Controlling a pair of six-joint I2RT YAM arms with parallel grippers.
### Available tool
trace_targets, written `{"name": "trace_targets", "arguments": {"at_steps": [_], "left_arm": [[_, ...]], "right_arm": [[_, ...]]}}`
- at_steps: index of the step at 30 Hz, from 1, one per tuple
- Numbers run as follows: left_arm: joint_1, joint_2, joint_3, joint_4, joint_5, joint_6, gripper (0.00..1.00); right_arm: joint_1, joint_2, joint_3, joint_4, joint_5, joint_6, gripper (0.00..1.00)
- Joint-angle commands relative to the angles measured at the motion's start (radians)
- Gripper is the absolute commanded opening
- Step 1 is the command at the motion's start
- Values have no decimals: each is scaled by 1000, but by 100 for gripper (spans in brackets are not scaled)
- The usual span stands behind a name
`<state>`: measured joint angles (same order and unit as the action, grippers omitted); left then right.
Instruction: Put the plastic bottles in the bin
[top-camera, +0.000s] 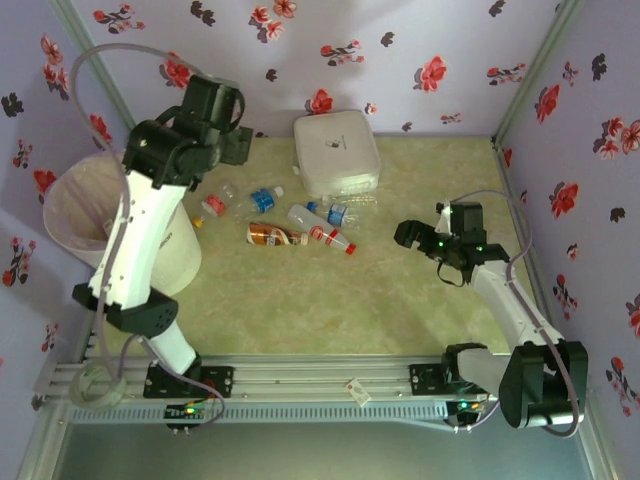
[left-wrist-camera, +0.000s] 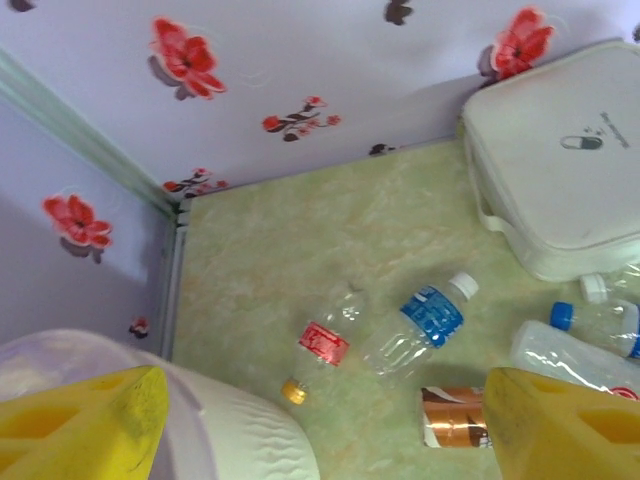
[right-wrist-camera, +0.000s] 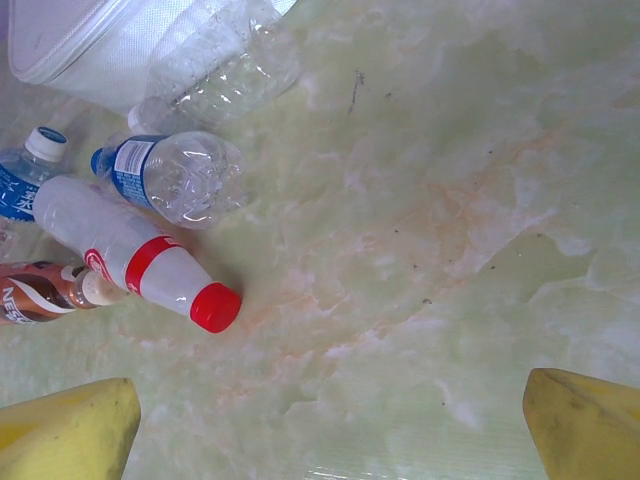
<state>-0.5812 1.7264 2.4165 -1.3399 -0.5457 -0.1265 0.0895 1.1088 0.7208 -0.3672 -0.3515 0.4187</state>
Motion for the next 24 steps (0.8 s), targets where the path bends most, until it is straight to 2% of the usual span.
{"name": "trace_targets", "arguments": {"at_steps": [1,7,11,14,17,24], "left_arm": [[-9,80,56,-81,44,18,82],[34,205,62,-57,204,50,80],[95,300,56,-70,302,74,82],[147,327,-12,-32,380,85,82],[164,345,-97,23,409,140,83],[199,463,-127,35,464,172,84]], "right_arm": [[-9,-2,21,-2,11,-9,99],[-10,-10,14,-4,14,-12,99],[-10,-14,12,-8,15,-16,99],[-10,-18,11,-15,20,-21,99],[-11,-19,6,-14,21,-21,99],[-13,-25,17,-28,22,-25,99]]}}
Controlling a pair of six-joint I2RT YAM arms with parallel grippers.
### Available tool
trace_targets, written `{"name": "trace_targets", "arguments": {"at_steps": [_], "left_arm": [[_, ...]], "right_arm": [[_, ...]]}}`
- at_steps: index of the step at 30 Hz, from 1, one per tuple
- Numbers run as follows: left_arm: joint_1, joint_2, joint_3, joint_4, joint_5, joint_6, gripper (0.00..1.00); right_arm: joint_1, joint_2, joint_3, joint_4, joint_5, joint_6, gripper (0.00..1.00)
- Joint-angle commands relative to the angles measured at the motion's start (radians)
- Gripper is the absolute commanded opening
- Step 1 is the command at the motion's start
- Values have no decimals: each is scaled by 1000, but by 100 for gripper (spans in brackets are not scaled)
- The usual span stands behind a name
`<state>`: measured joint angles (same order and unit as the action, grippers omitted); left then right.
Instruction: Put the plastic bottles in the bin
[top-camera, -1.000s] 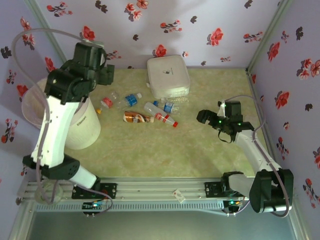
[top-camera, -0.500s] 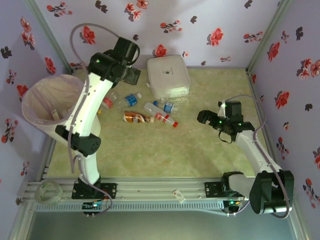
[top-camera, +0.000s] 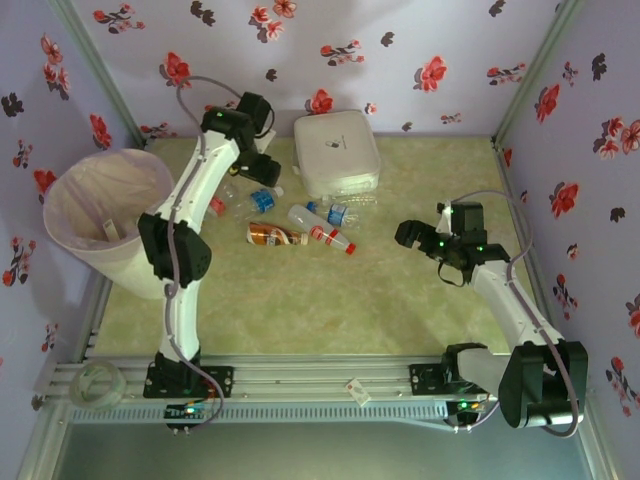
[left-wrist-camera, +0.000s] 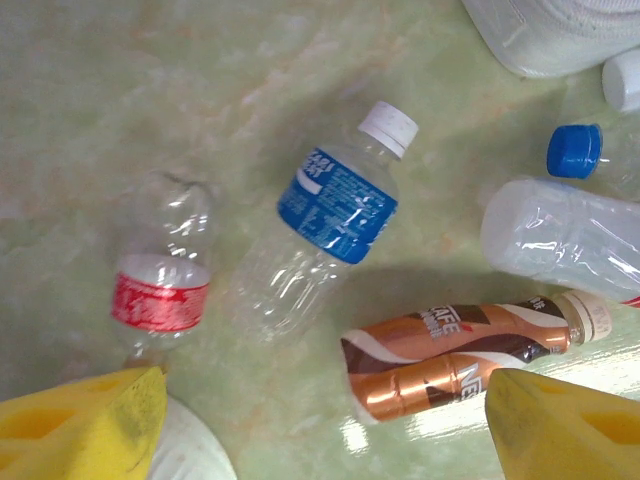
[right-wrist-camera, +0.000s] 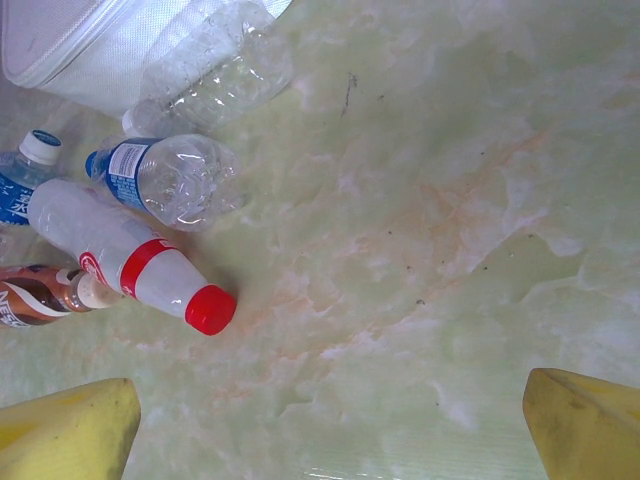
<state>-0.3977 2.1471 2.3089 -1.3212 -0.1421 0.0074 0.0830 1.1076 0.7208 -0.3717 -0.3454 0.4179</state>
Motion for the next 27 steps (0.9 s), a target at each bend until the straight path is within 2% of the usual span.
{"name": "trace_targets", "arguments": {"at_steps": [1,8,27], "left_arm": [[25,58,-27,26,72,38,84],[43,146,-66,67,86,48,84],[70,212,-207,188,96,51,84]], "right_arm": [[-7,-28,17,-25,20,-26,99],[-10,-46,17,-42,28,-32,99],[-19,-70,7,-59,37,-41,99]]}}
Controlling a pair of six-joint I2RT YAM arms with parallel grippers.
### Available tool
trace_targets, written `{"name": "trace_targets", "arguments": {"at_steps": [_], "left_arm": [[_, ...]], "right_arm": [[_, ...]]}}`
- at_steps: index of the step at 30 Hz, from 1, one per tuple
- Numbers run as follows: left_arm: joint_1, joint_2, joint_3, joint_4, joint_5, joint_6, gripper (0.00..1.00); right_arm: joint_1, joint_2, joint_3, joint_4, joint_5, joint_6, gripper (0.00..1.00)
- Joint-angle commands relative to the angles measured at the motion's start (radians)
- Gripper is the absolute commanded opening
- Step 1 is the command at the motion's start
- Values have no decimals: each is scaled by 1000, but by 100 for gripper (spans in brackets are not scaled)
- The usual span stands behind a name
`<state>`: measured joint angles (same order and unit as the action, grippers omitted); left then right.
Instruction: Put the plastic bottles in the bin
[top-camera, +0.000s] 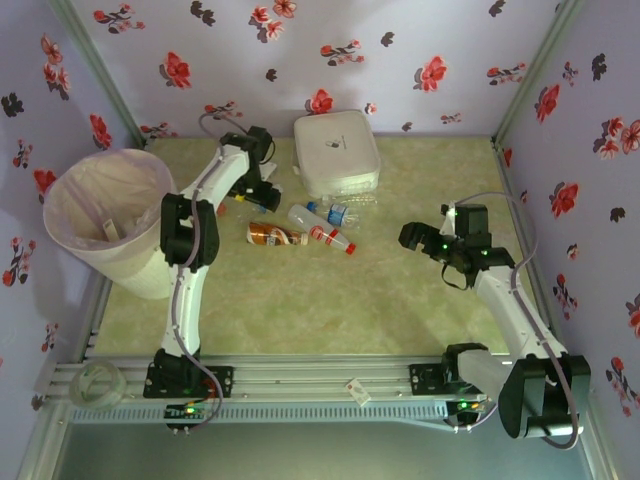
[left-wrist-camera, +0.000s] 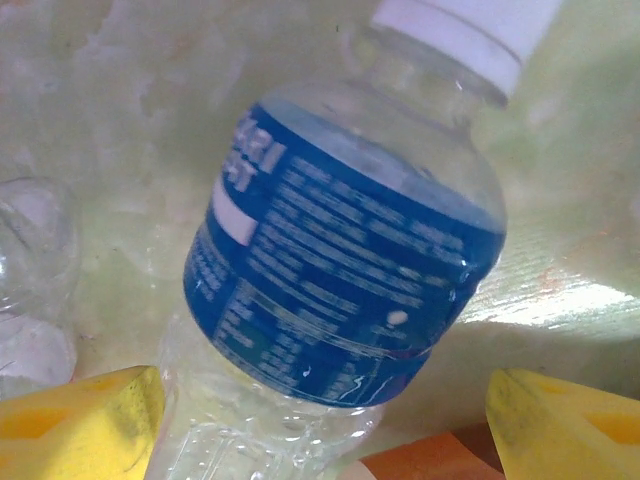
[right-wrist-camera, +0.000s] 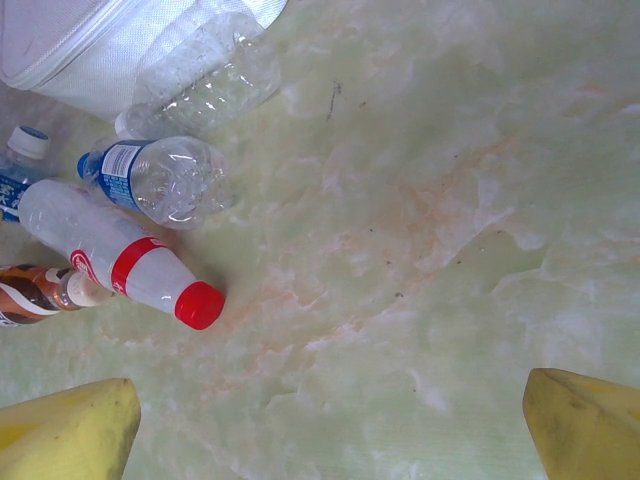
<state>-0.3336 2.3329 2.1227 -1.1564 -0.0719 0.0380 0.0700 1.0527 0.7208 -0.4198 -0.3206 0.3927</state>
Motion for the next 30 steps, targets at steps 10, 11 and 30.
{"name": "trace_targets", "arguments": {"at_steps": [10,11,30], "left_arm": [[3,58,-64,72,34,5,82],[2,60,-67,77,34,3,82],[1,22,-64,93,34,-18,56]], "right_arm": [[-7,-21,4,-13,15,-15,99],[-7,-21,4,-14,14,-15,99],[-9,-23,1,-8,10,-12,99]]}}
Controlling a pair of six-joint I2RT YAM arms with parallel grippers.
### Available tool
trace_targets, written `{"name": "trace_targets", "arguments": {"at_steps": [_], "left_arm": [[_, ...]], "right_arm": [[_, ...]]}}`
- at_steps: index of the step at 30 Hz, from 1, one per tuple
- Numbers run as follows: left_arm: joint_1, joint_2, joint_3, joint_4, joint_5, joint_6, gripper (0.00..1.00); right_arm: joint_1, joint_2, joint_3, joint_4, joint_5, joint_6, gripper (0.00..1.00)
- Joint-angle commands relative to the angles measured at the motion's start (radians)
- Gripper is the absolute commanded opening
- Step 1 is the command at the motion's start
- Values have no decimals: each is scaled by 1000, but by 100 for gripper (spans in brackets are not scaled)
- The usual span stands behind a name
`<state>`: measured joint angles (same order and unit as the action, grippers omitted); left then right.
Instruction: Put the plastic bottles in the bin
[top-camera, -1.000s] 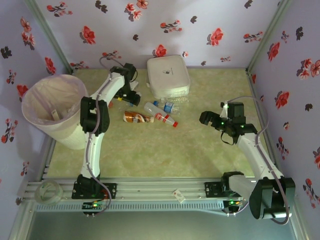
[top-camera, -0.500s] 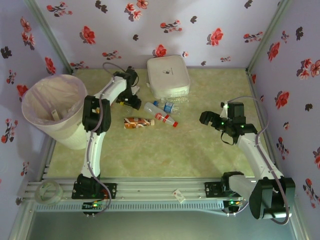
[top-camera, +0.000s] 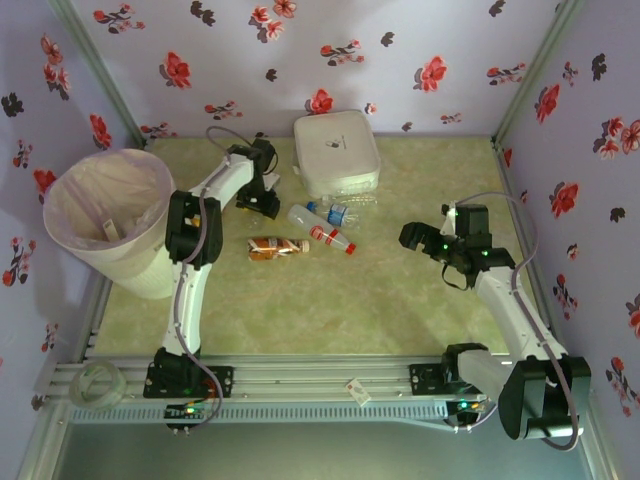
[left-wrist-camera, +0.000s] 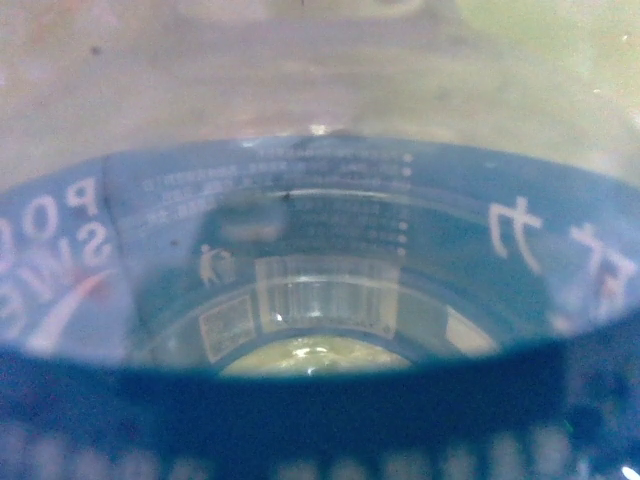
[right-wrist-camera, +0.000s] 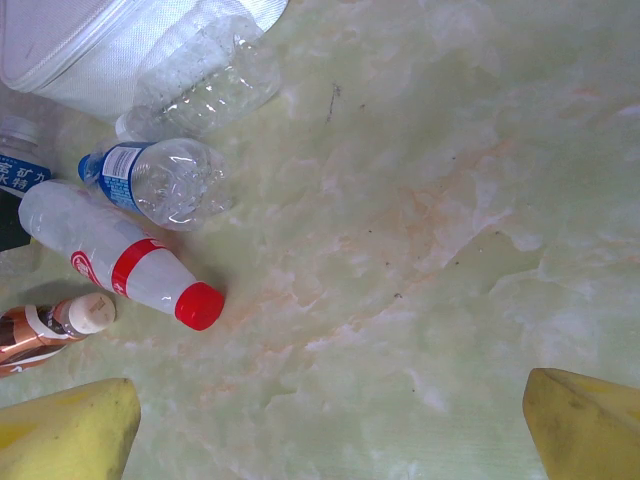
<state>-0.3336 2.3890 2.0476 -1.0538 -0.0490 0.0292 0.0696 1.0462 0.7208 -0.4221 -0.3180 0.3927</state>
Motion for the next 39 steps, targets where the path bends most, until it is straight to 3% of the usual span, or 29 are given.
{"name": "trace_targets", "arguments": {"at_steps": [1,12,18,25,39], "left_arm": [[2,-47,17,-14,11,-11,55],[-7,-121,221,-168,12,-15,45],[-22,-142,387,-278,12,-40,28],[-27,-173,549,-390,12,-55,0],[-20,-367,554,-442,-12,-55,0]], "right_arm": [[-8,-18,1,-6,7,-12,99],[-8,-10,0,8,-3,-3,99],[-8,-7,3,10,-5,-3,99],[-8,-2,1,17,-12,3,99],[-8,-15,-1,16,-15,15,99]]}}
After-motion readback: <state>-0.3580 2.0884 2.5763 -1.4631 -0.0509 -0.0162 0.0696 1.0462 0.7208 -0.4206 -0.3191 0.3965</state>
